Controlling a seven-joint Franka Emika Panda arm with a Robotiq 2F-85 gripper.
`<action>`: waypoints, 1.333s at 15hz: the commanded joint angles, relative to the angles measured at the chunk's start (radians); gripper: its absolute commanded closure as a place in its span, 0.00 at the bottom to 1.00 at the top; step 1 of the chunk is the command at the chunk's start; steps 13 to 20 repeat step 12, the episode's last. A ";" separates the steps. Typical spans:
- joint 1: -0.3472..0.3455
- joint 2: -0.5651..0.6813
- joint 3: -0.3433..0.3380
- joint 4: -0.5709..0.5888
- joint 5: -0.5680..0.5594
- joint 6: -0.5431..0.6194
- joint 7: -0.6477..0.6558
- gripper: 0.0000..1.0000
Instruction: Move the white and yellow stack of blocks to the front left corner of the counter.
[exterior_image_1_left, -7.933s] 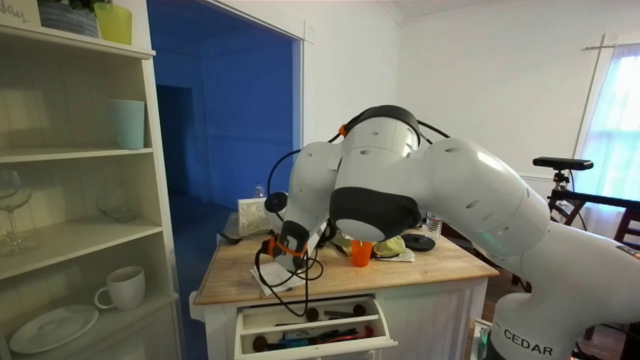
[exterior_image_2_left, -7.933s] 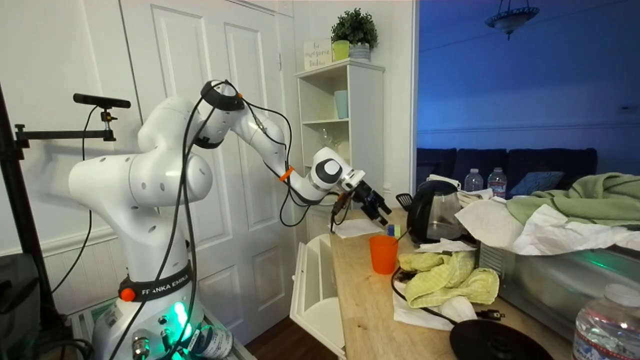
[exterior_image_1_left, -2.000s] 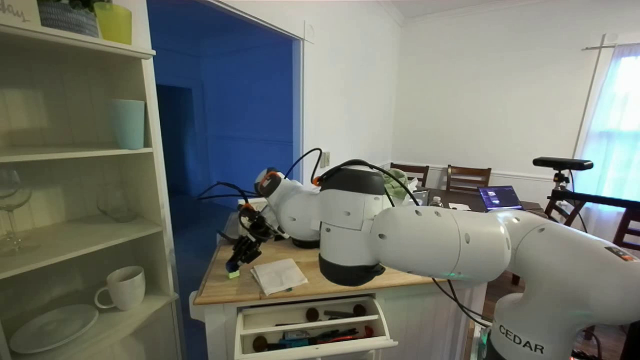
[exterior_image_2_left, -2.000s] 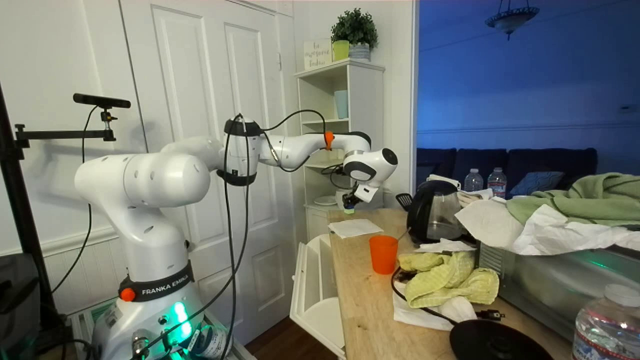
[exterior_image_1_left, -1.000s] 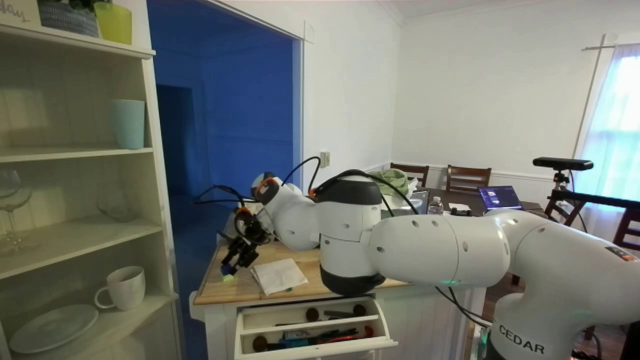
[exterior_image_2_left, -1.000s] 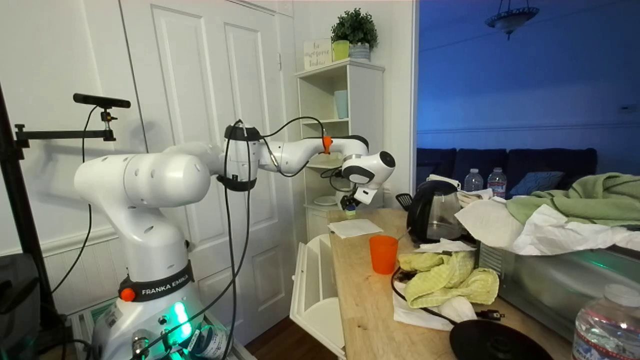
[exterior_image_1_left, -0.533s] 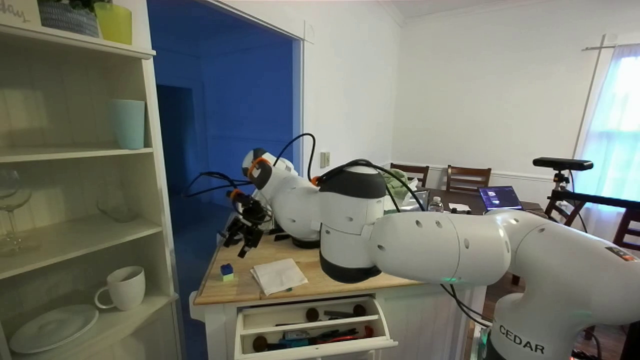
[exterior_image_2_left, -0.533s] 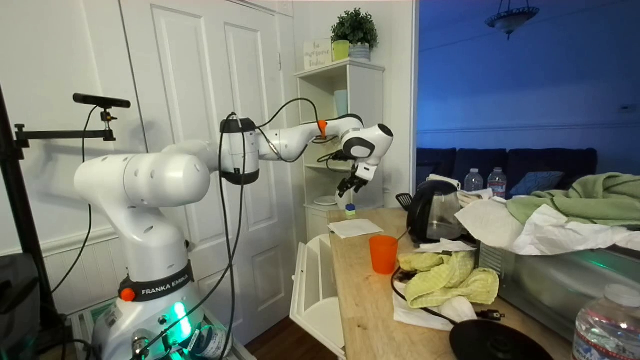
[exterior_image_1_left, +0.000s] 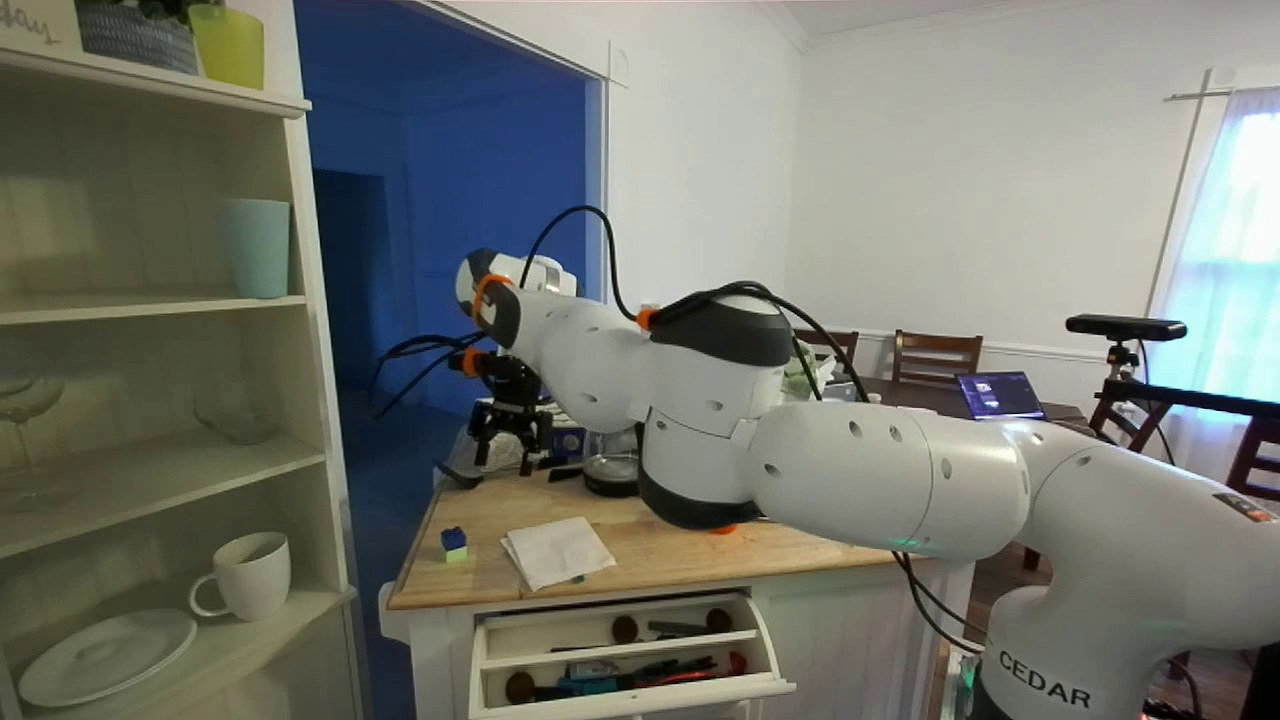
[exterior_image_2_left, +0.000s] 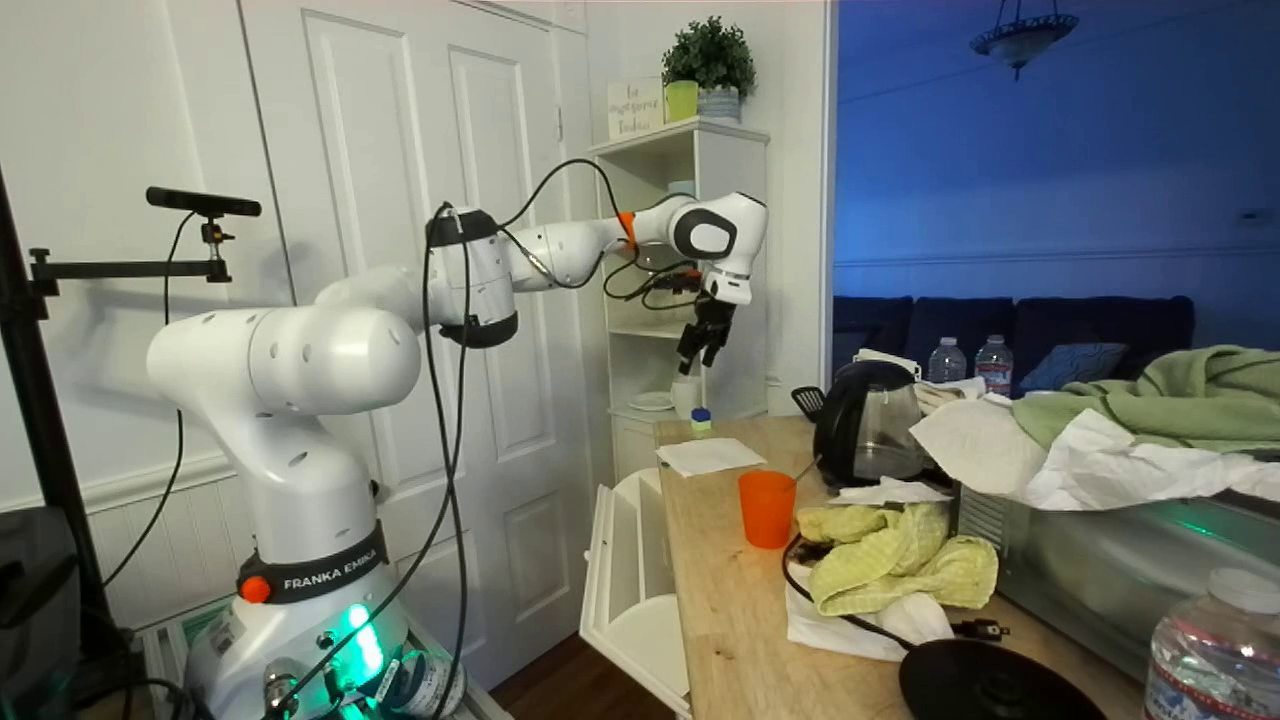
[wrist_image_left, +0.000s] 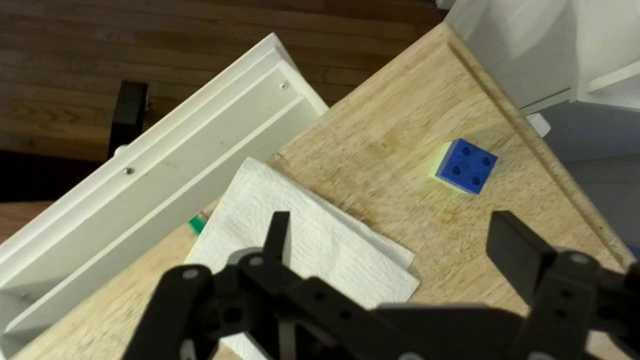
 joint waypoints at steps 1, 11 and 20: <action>0.054 0.020 -0.056 -0.026 -0.140 -0.016 -0.177 0.00; 0.115 0.050 -0.119 -0.055 -0.254 0.027 -0.423 0.00; 0.115 0.050 -0.118 -0.057 -0.254 0.028 -0.427 0.00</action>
